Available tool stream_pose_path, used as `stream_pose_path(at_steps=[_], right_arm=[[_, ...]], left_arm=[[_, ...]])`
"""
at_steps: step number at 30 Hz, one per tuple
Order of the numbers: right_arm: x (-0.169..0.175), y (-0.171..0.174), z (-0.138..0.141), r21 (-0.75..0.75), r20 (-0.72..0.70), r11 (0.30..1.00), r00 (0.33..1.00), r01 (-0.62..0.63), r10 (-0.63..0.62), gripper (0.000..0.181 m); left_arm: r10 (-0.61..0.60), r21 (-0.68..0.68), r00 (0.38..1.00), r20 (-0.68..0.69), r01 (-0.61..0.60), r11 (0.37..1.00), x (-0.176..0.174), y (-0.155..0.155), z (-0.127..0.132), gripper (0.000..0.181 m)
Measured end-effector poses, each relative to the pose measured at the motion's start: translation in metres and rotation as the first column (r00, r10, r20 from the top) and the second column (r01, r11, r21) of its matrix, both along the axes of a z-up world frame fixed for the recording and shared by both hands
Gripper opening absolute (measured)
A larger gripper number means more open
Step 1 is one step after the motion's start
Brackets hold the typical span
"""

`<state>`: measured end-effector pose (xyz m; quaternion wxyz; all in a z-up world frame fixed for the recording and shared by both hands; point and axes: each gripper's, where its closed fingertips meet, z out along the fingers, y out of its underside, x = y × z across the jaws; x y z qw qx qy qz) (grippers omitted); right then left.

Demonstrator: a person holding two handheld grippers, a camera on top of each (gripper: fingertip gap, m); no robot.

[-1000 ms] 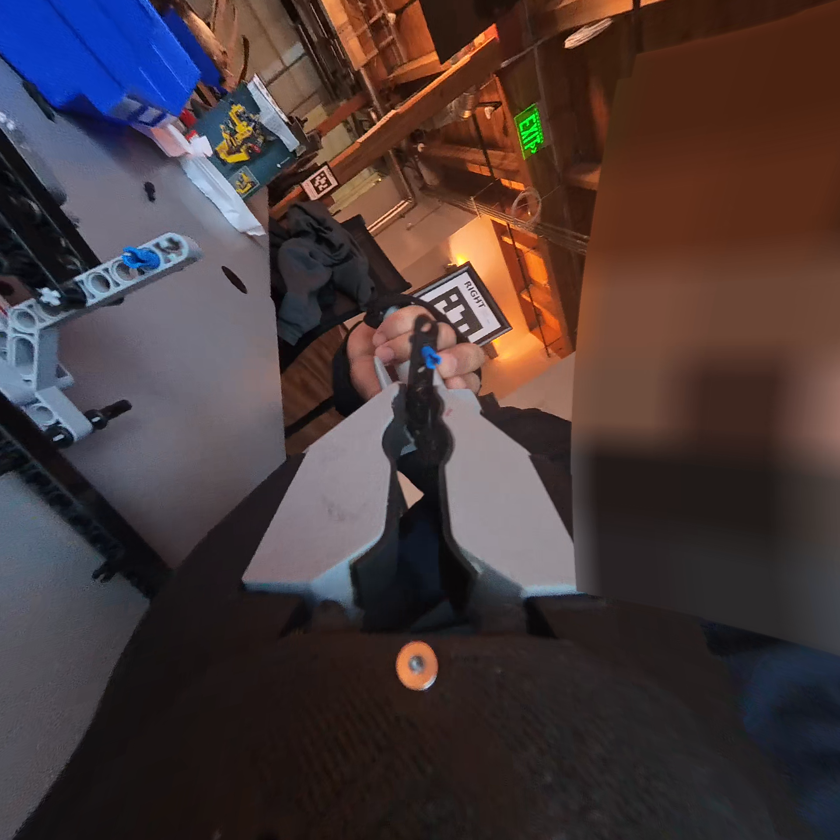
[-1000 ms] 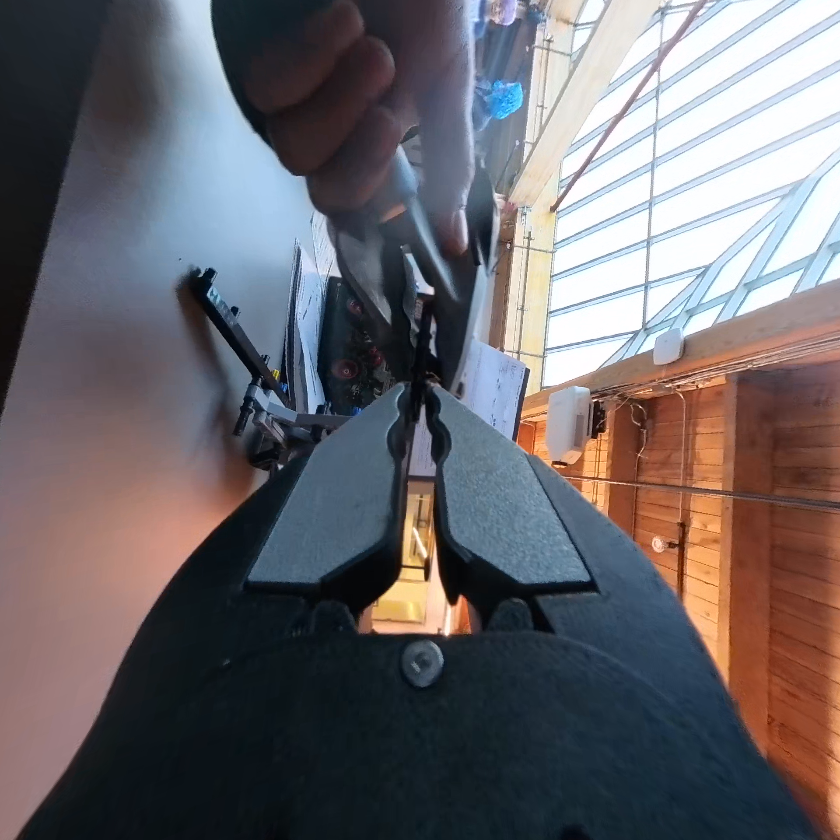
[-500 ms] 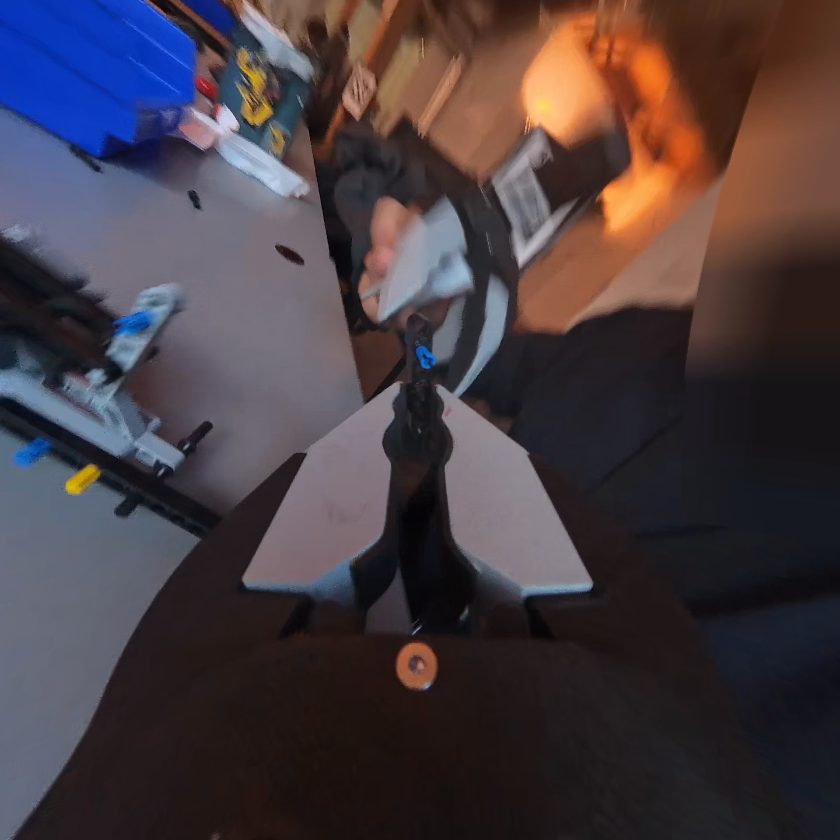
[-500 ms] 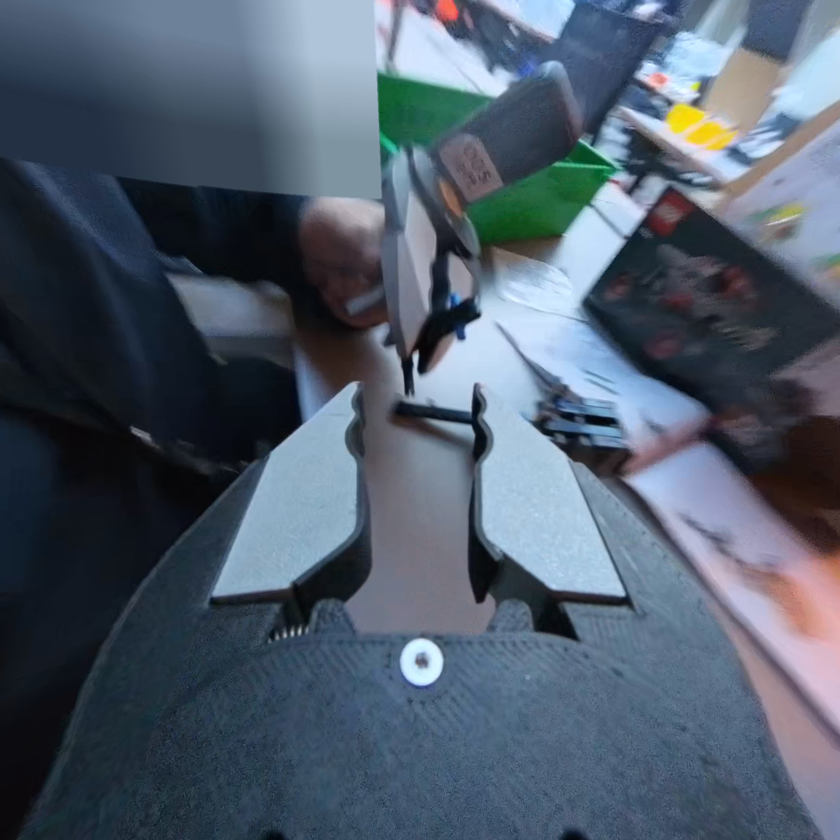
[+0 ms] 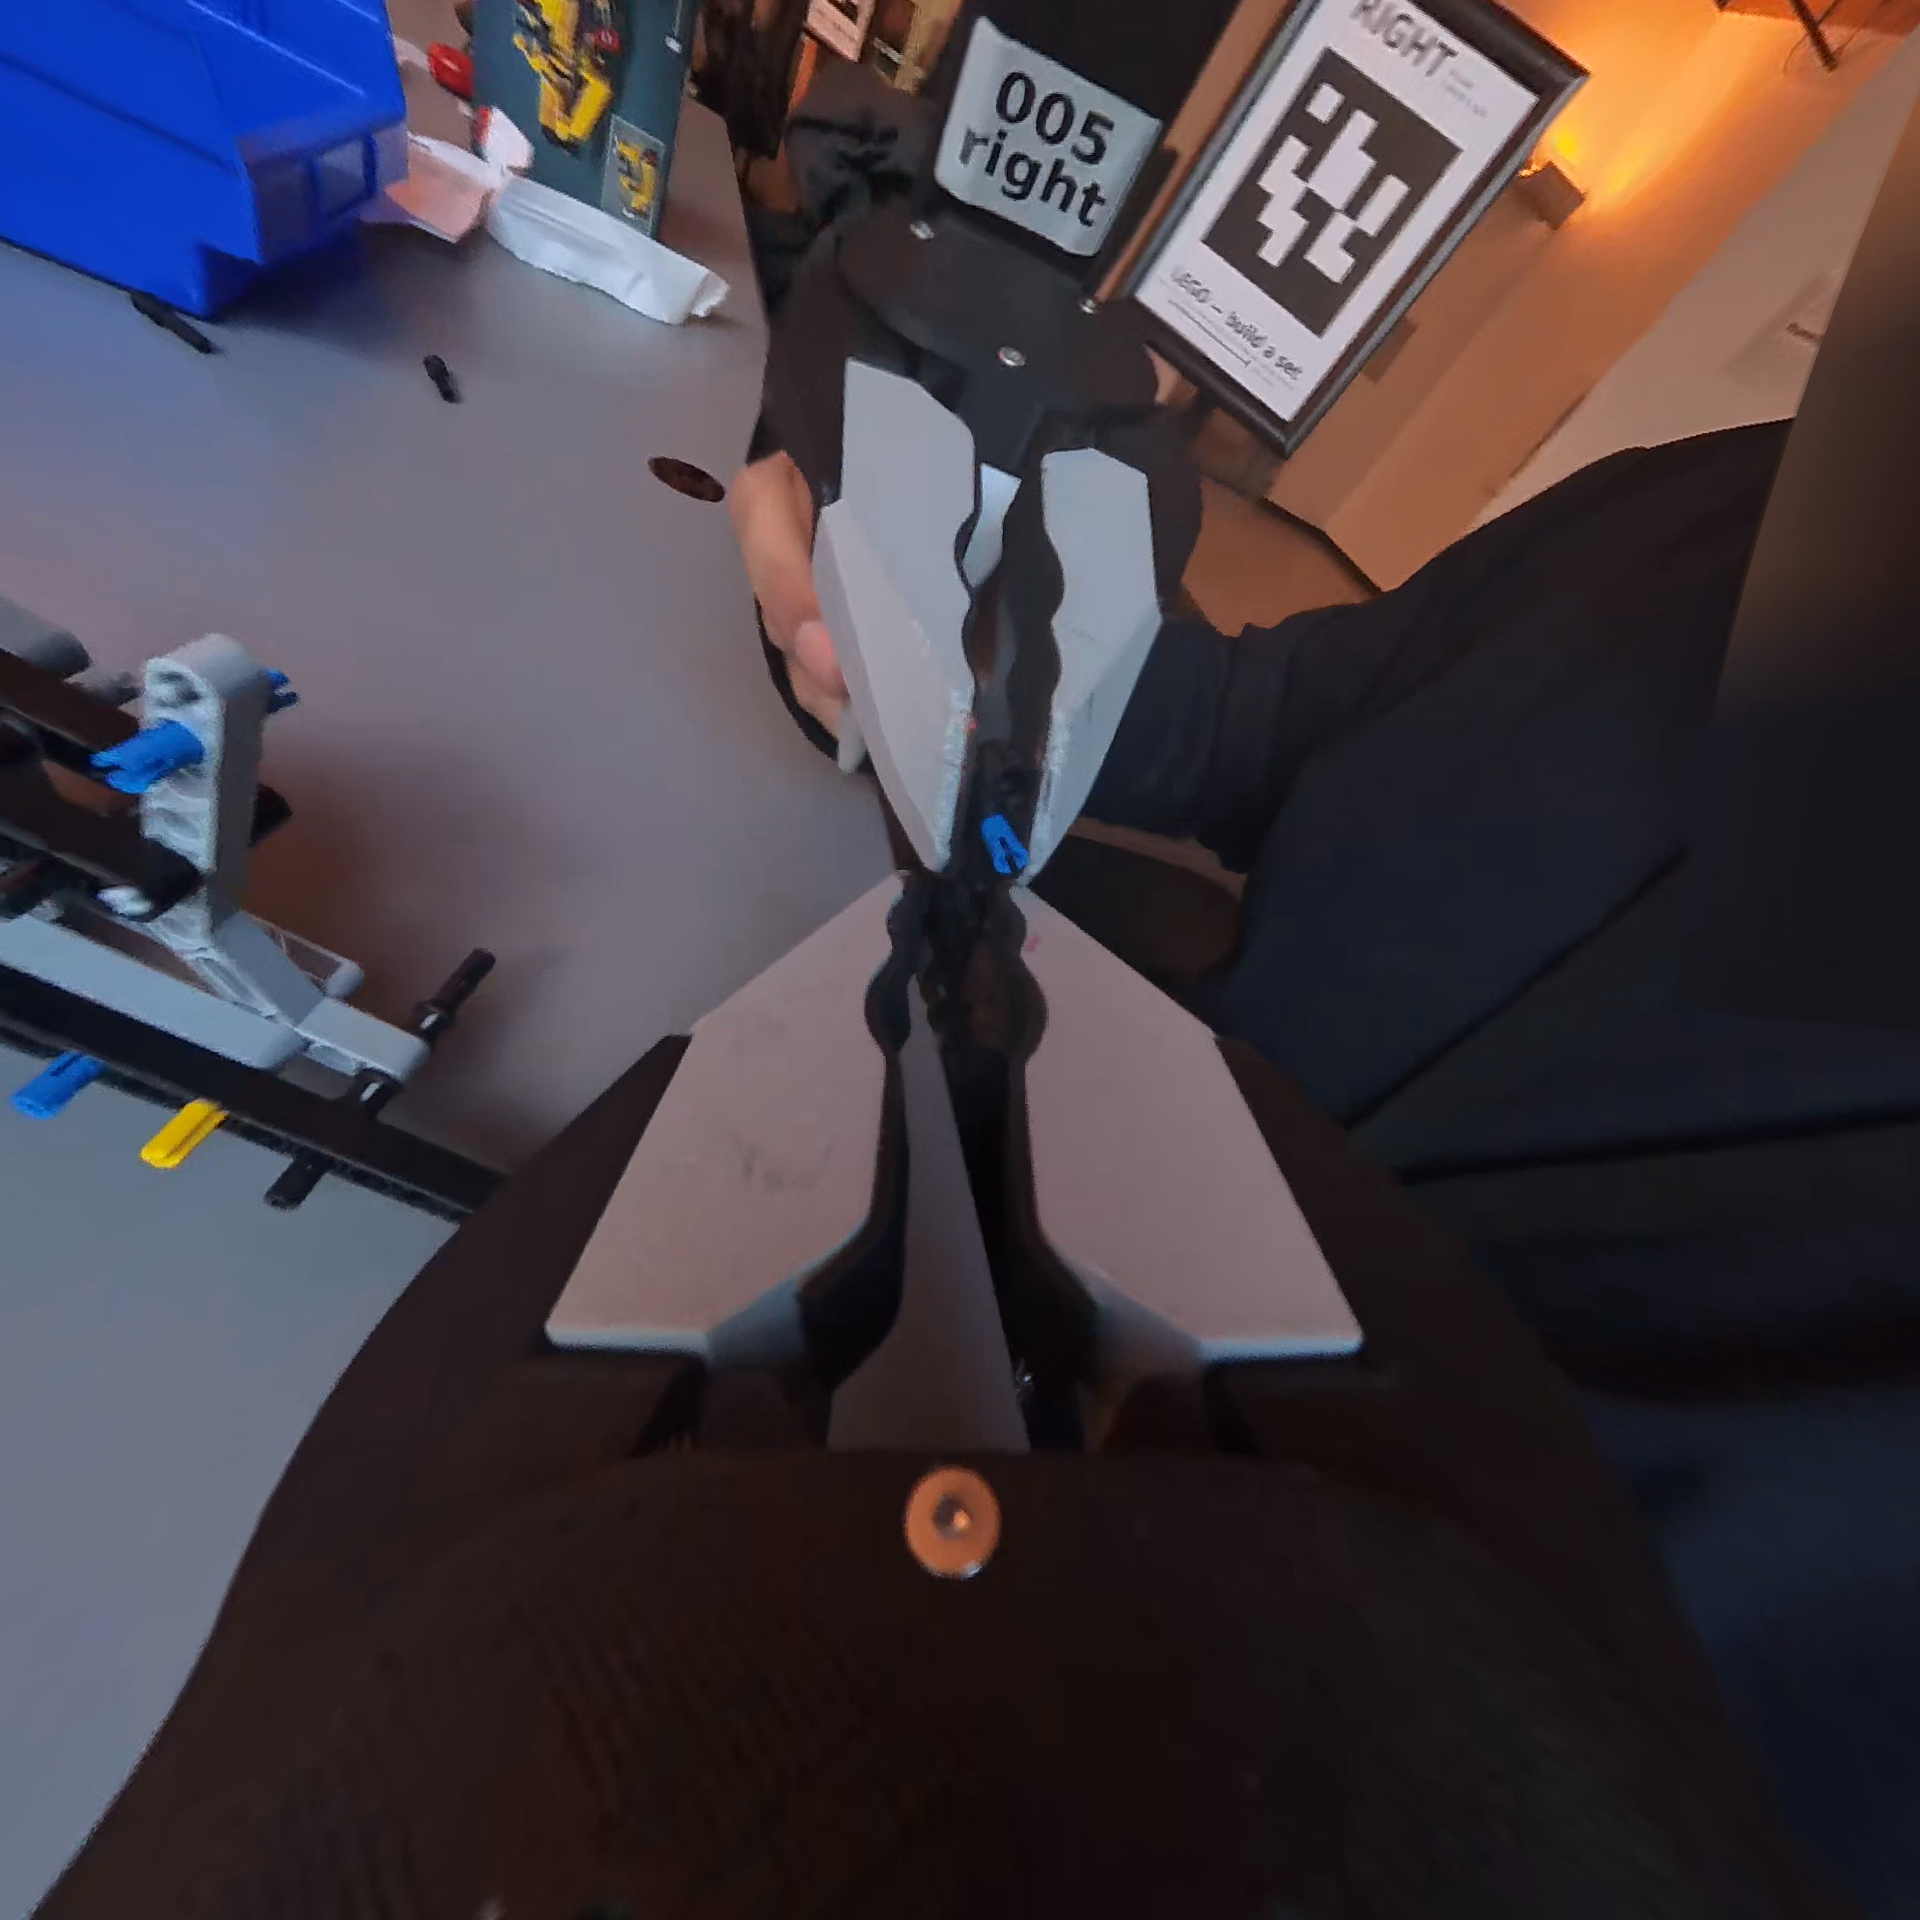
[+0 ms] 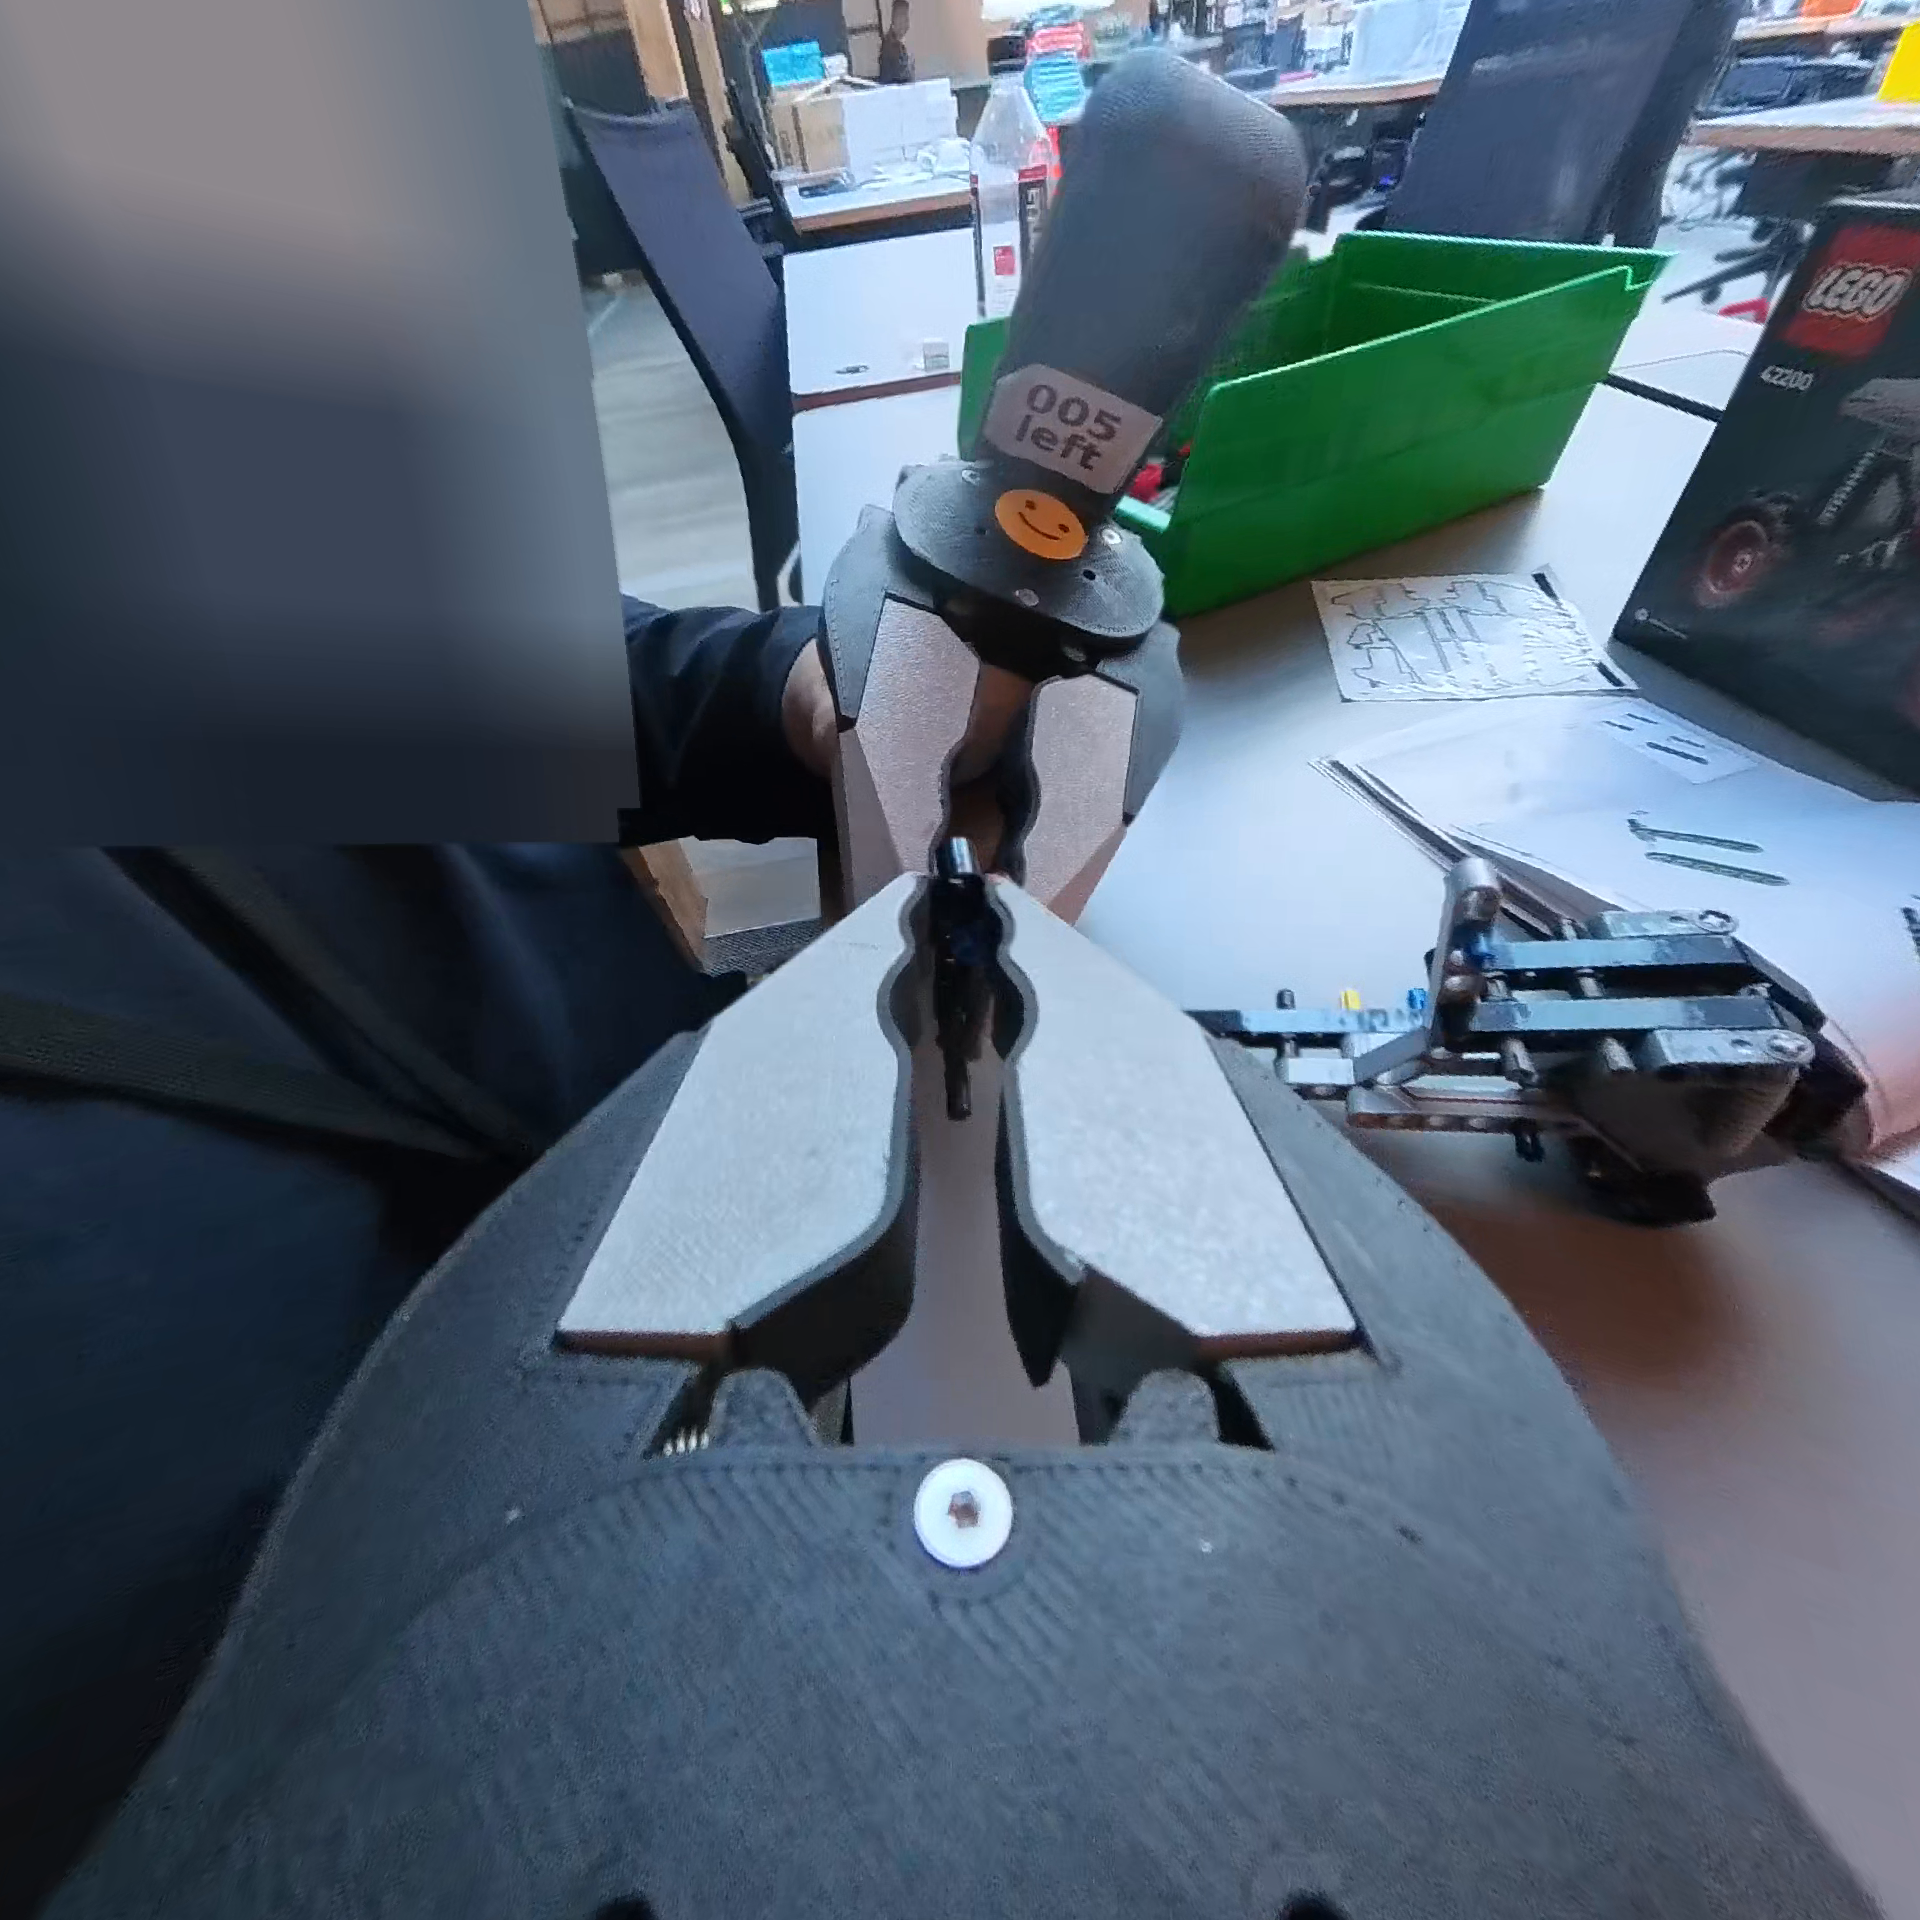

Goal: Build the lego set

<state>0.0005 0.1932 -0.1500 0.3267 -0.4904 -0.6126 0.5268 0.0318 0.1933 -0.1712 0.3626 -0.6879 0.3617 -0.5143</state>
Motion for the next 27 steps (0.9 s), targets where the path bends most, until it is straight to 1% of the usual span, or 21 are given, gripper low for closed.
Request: stream_pose_path(at_steps=[3, 6, 7, 9, 12, 17, 20, 22, 25, 27], right_arm=[[-0.001, 0.004, 0.0, -0.005, 0.004, 1.0, 1.0, 0.009, -0.009, 0.005], [0.0, 0.006, 0.008, -0.003, -0.029, 1.0, 1.0, 0.012, -0.012, 0.005], [0.0, 0.008, 0.008, 0.003, -0.026, 1.0, 1.0, 0.018, -0.018, 0.005], [-0.001, 0.01, 0.006, 0.039, -0.018, 0.999, 0.999, 0.034, -0.033, 0.005], [-0.004, 0.009, 0.005, 0.073, -0.035, 0.996, 0.999, 0.042, -0.04, 0.005], [-0.006, 0.009, -0.002, 0.054, -0.013, 0.998, 1.0, 0.024, -0.023, 0.004], [-0.006, 0.009, -0.005, 0.047, 0.003, 0.999, 1.0, 0.008, -0.008, 0.006], [-0.008, 0.007, -0.009, 0.043, 0.018, 0.999, 1.0, -0.003, 0.002, 0.011], [-0.008, 0.008, -0.009, 0.034, 0.01, 0.999, 1.0, -0.003, 0.003, 0.005], [-0.008, 0.008, -0.008, 0.04, 0.005, 0.999, 1.0, -0.005, 0.005, 0.005]], left_arm=[[0.023, -0.016, 1.0, 0.001, -0.023, 1.0, -0.003, 0.004, -0.001, 0.011], [0.026, -0.055, 1.0, 0.009, -0.026, 0.998, -0.007, 0.007, -0.002, 0.019], [0.033, -0.058, 0.999, 0.01, -0.032, 0.998, -0.008, 0.008, -0.002, 0.019], [0.049, -0.036, 0.999, 0.019, -0.048, 0.998, -0.009, 0.01, 0.001, 0.01], [0.056, -0.004, 0.998, -0.014, -0.056, 0.998, -0.01, 0.01, -0.002, 0.009], [0.072, 0.041, 0.995, -0.071, -0.07, 0.997, -0.01, 0.011, -0.007, 0.009], [0.067, 0.038, 0.995, -0.067, -0.064, 0.997, -0.01, 0.011, -0.006, 0.008], [0.072, 0.036, 0.994, -0.081, -0.069, 0.997, -0.01, 0.012, -0.009, 0.007], [0.064, 0.03, 0.994, -0.086, -0.061, 0.998, -0.011, 0.01, -0.01, 0.008], [0.067, 0.014, 0.994, -0.086, -0.066, 0.998, -0.015, 0.009, -0.011, 0.008]])
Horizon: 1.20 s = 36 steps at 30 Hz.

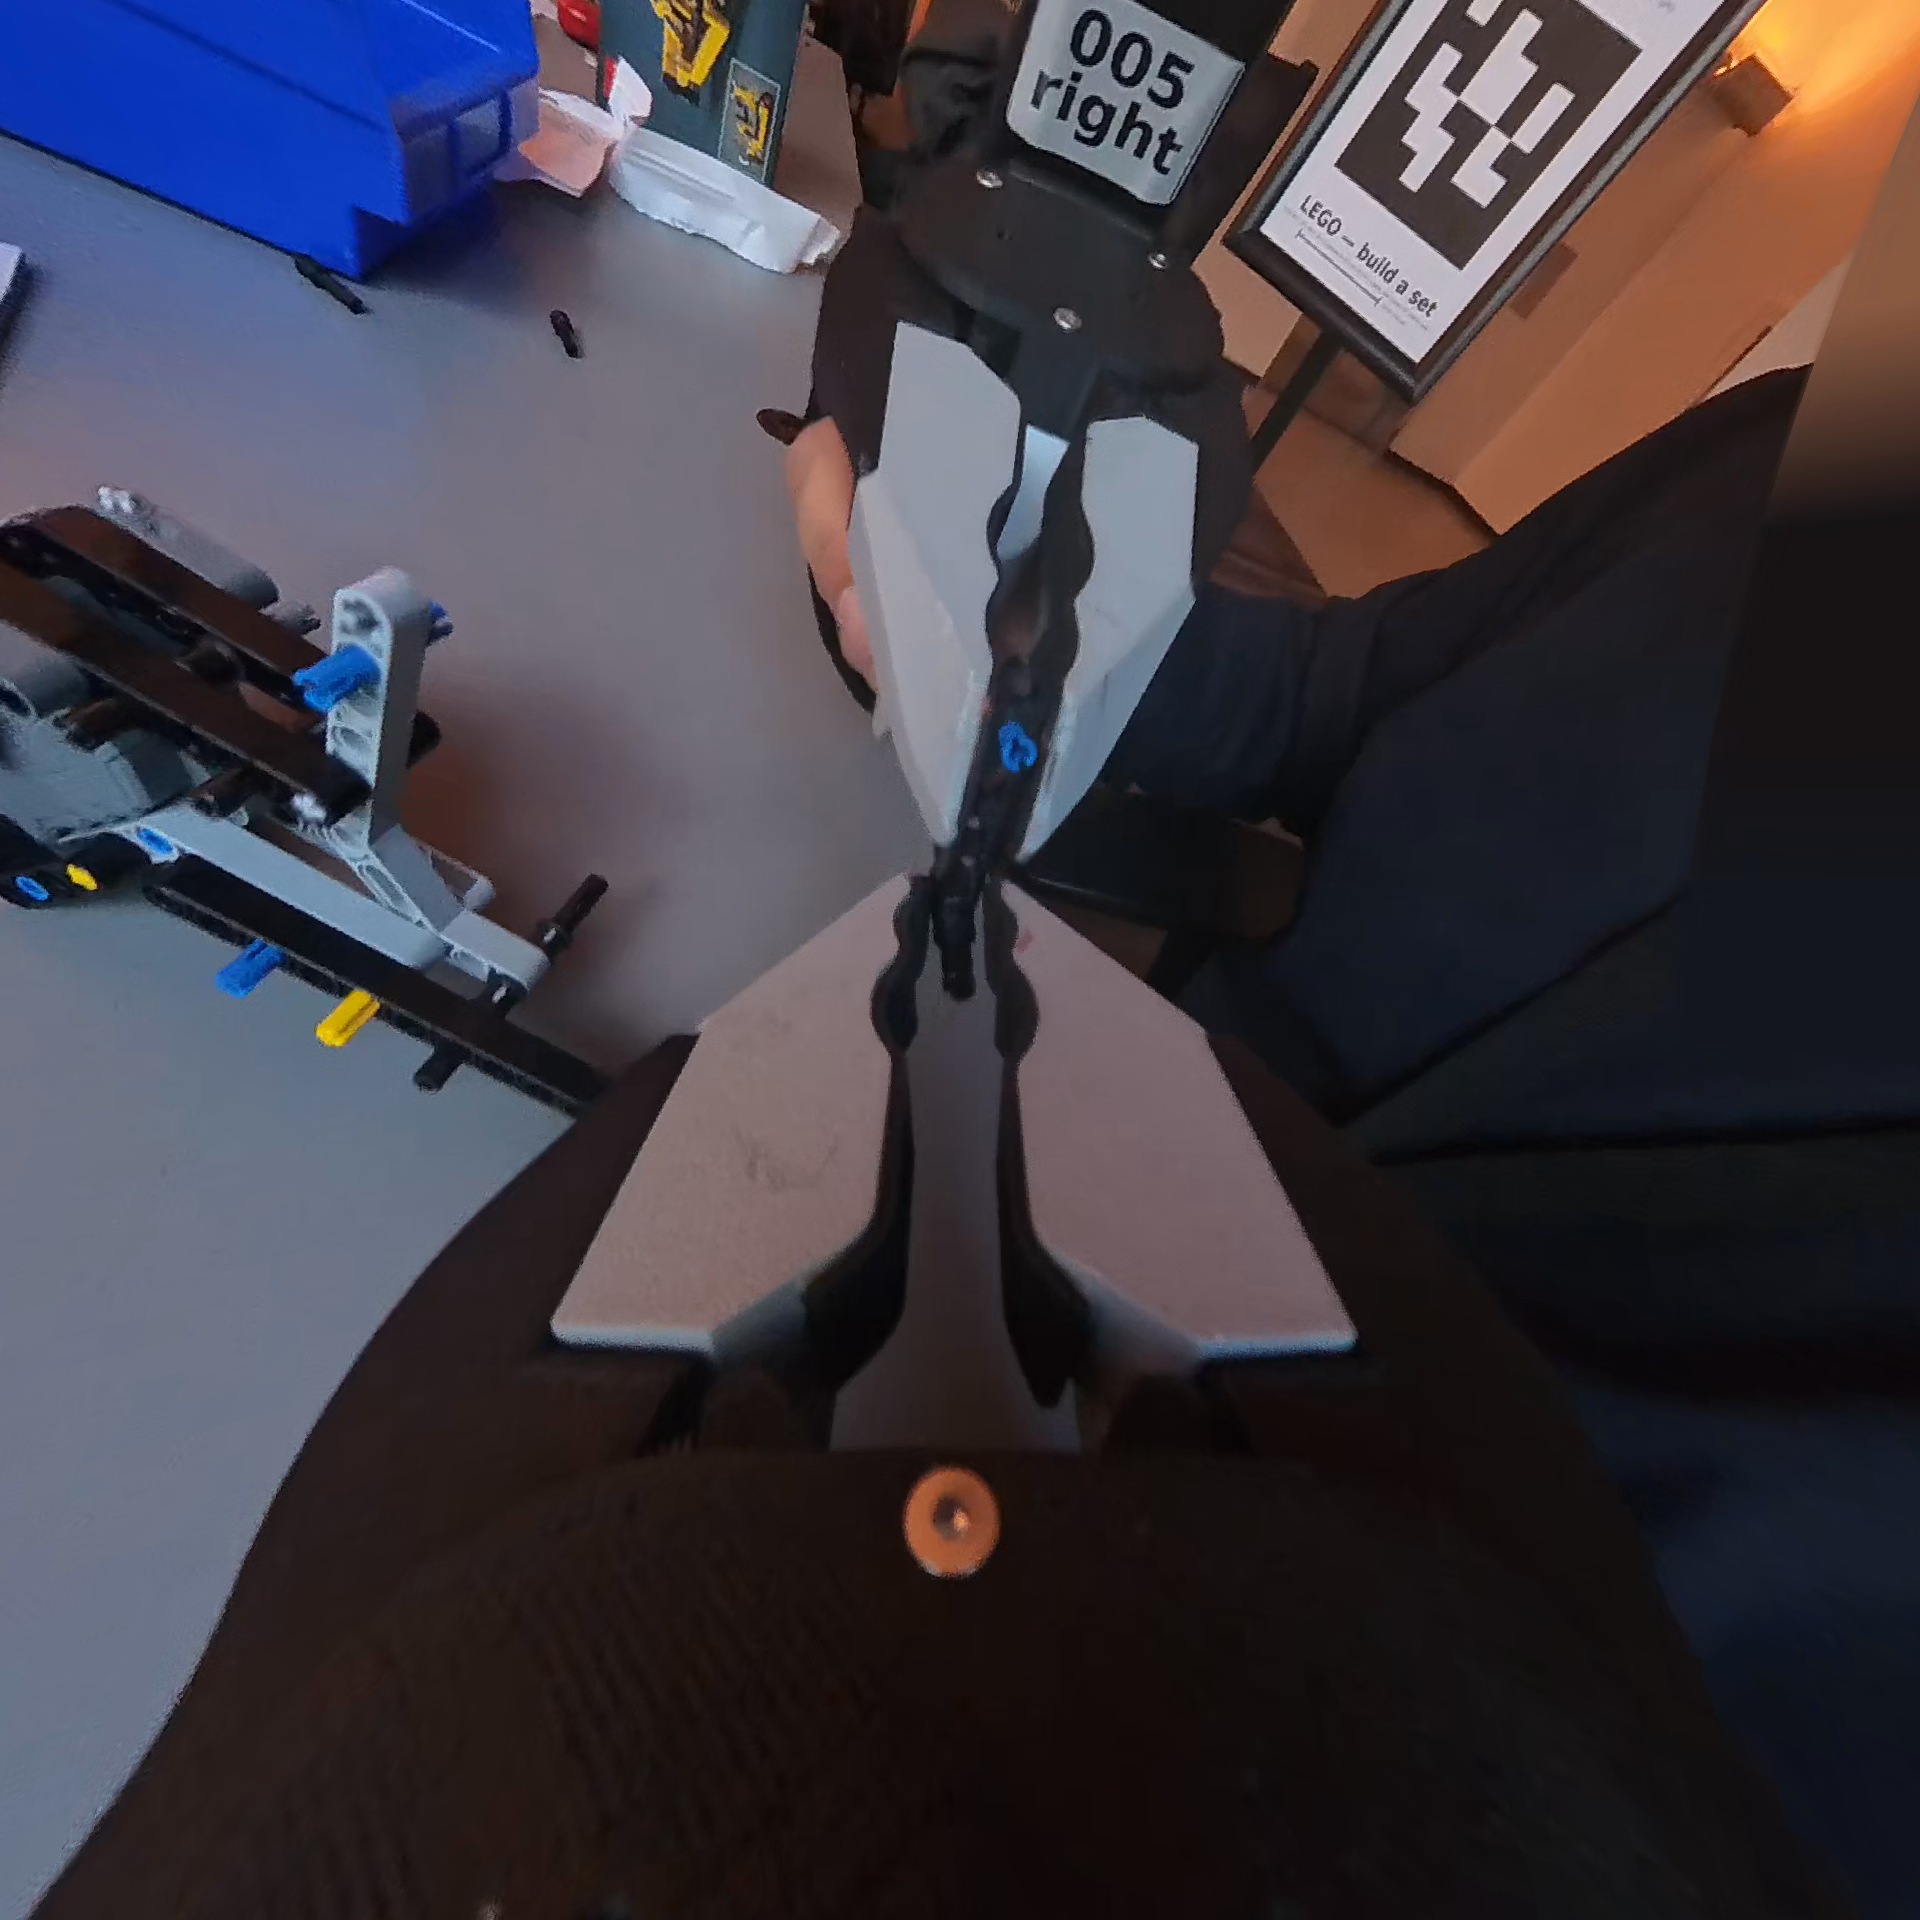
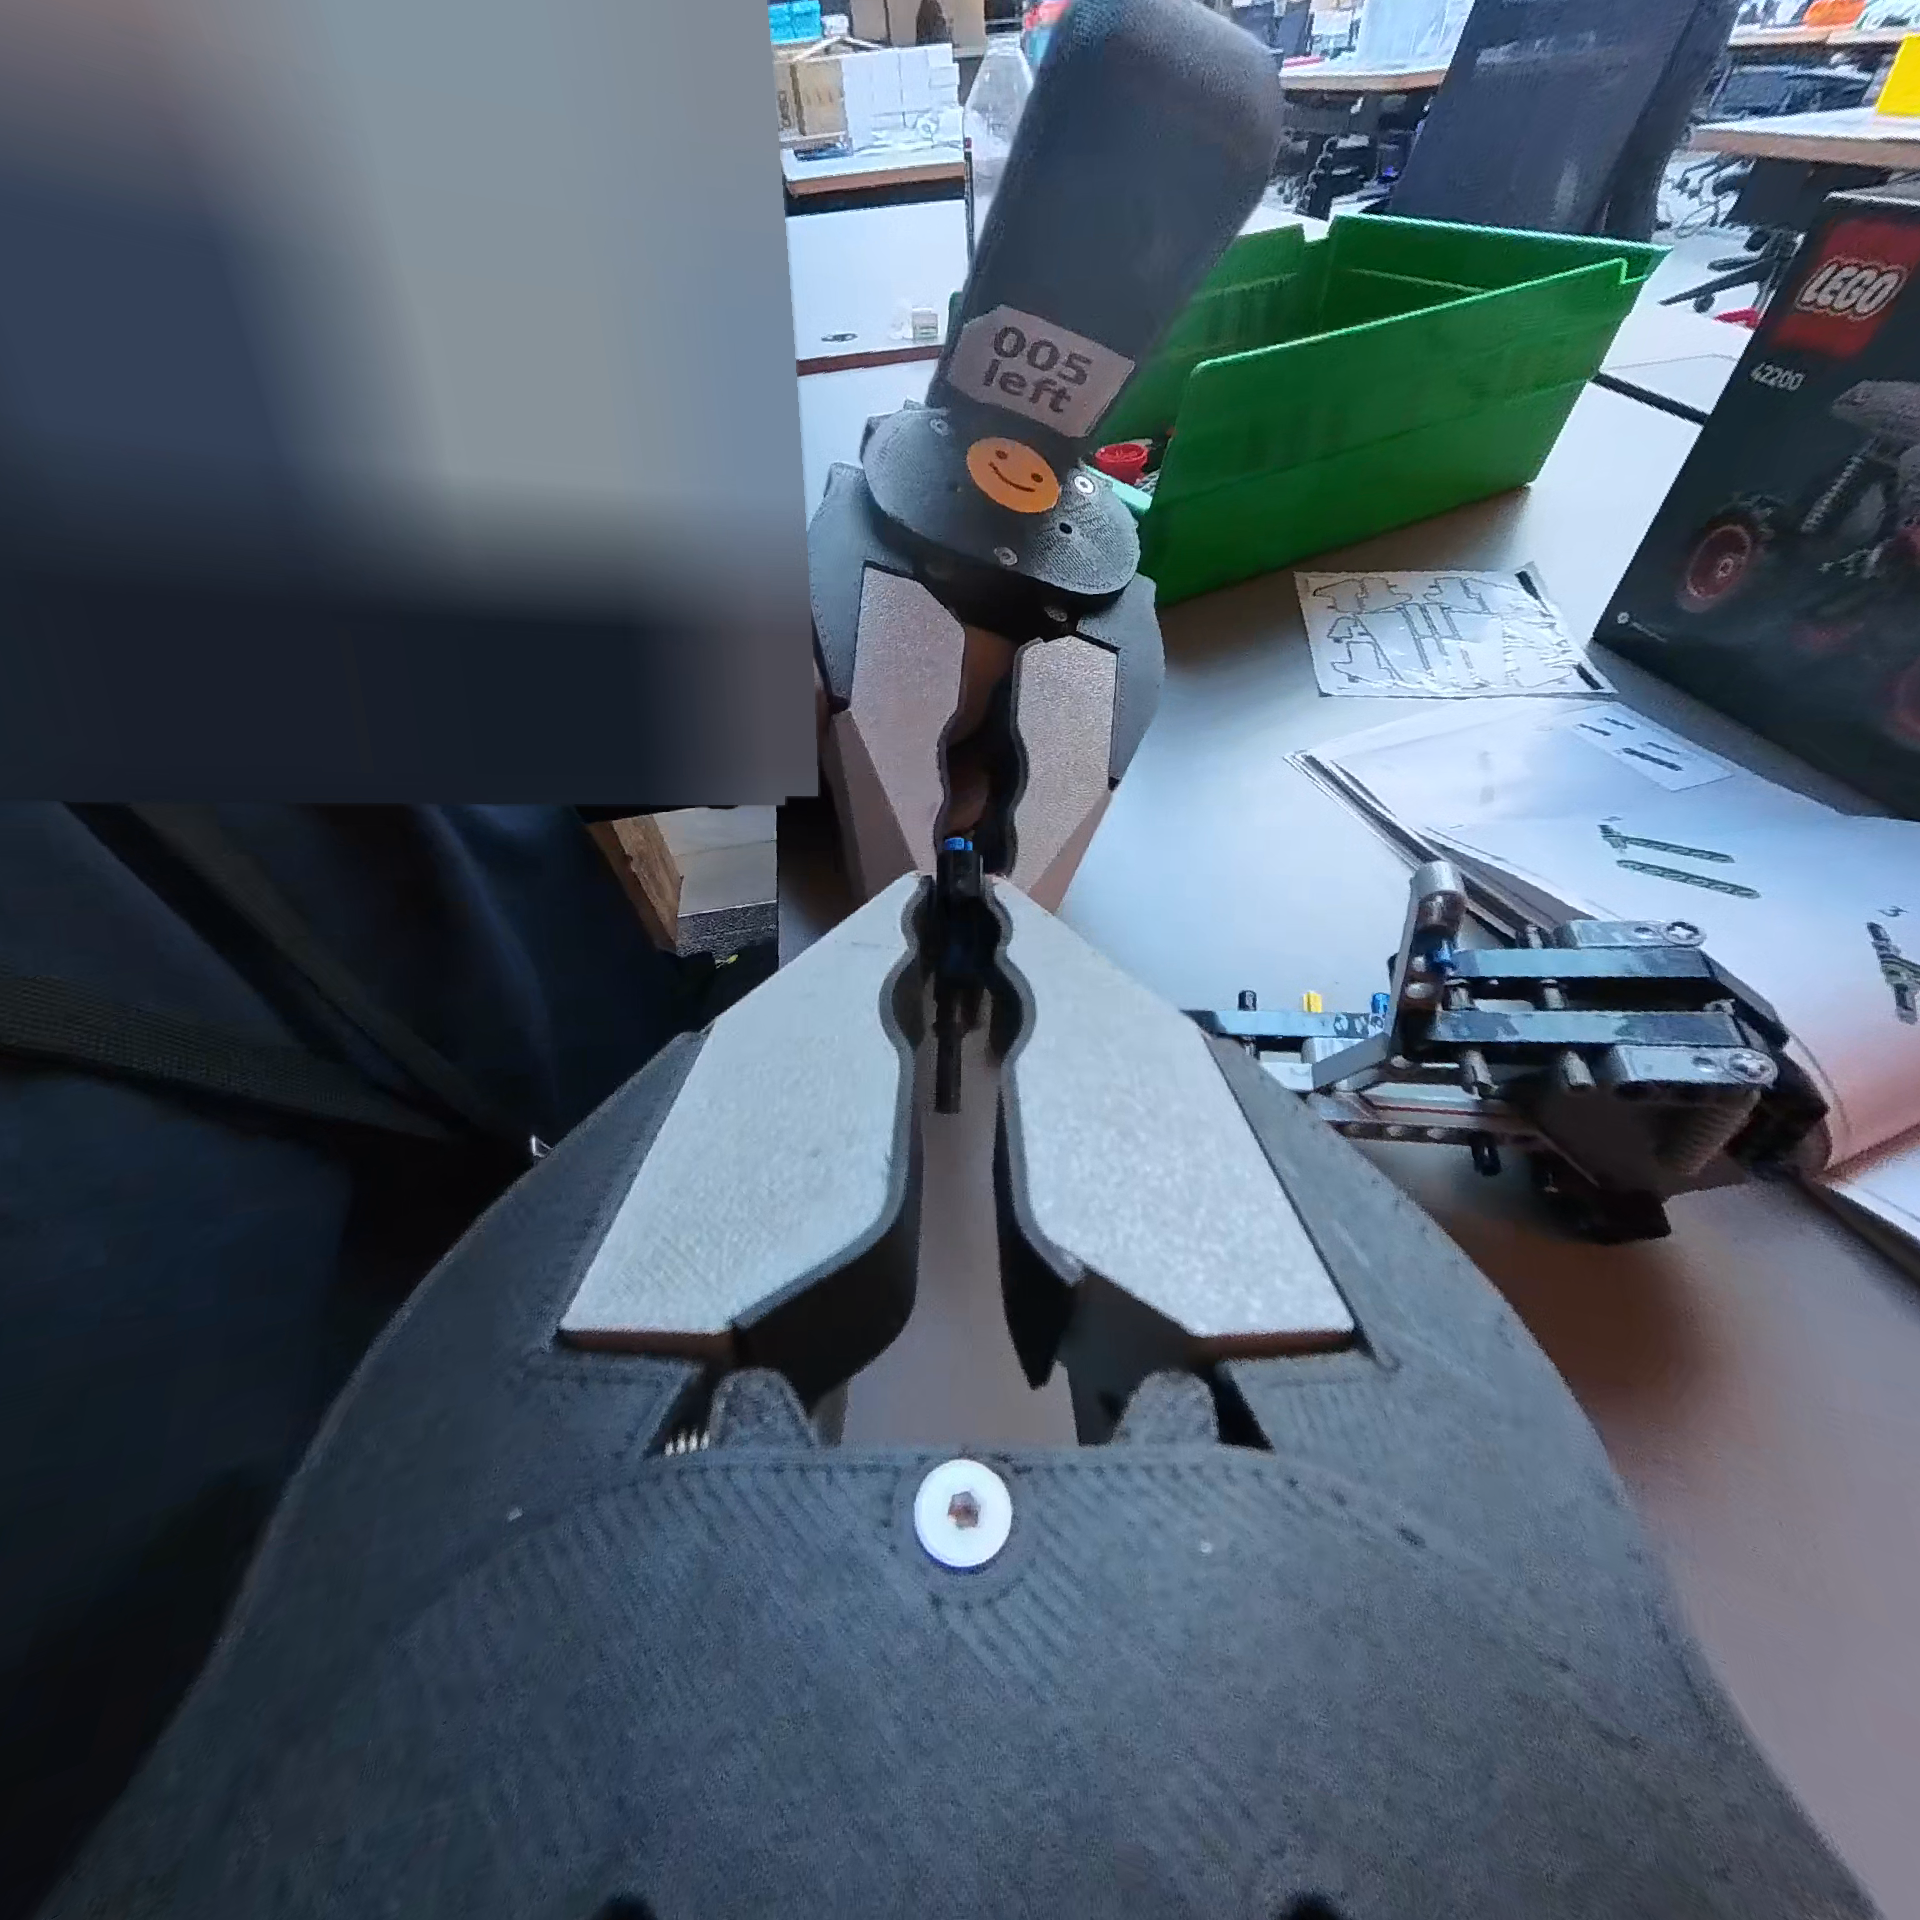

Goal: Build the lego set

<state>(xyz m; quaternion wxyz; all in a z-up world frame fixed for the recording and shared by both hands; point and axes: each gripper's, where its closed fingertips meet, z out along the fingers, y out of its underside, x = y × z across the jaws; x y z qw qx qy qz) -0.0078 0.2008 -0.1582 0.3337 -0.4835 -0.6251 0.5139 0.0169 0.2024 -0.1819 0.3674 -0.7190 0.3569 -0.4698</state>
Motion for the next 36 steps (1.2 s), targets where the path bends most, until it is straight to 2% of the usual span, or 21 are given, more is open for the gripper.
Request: stream_pose_path(at_steps=[4, 9, 13, 19, 25, 29, 32, 36], right_arm=[[0.0, 0.011, -0.006, 0.073, 0.015, 0.995, 0.998, 0.061, -0.063, 0.004], [-0.007, 0.033, -0.044, 0.225, 0.155, 0.961, 0.968, 0.159, -0.197, 0.005], [-0.011, 0.034, -0.054, 0.299, 0.202, 0.941, 0.954, 0.155, -0.221, 0.005], [-0.007, 0.036, -0.06, 0.314, 0.235, 0.937, 0.943, 0.156, -0.235, 0.005], [0.0, 0.035, -0.044, 0.307, 0.122, 0.939, 0.971, 0.158, -0.203, 0.005], [0.006, 0.038, -0.04, 0.304, 0.097, 0.941, 0.978, 0.148, -0.185, 0.005], [0.006, 0.038, -0.037, 0.296, 0.076, 0.945, 0.983, 0.136, -0.165, 0.005], [0.007, 0.039, -0.034, 0.278, 0.062, 0.951, 0.986, 0.134, -0.156, 0.005]], left_arm=[[0.043, -0.021, 0.998, -0.036, -0.044, 0.999, -0.022, -0.002, -0.006, 0.02], [0.16, -0.053, 0.974, -0.162, -0.17, 0.984, -0.061, 0.008, -0.025, 0.021], [0.151, -0.111, 0.973, -0.174, -0.172, 0.979, -0.063, 0.01, -0.031, 0.024], [0.11, -0.129, 0.968, -0.225, -0.141, 0.982, -0.059, 0.007, -0.04, 0.024], [0.162, -0.032, 0.979, -0.126, -0.167, 0.985, -0.064, 0.013, -0.02, 0.013], [0.218, 0.018, 0.976, -0.024, -0.218, 0.976, -0.074, 0.018, -0.003, 0.014], [0.302, 0.114, 0.953, 0.033, -0.304, 0.946, -0.085, 0.027, 0.011, 0.014], [0.382, 0.21, 0.924, 0.007, -0.375, 0.903, -0.095, 0.036, 0.014, 0.016]])
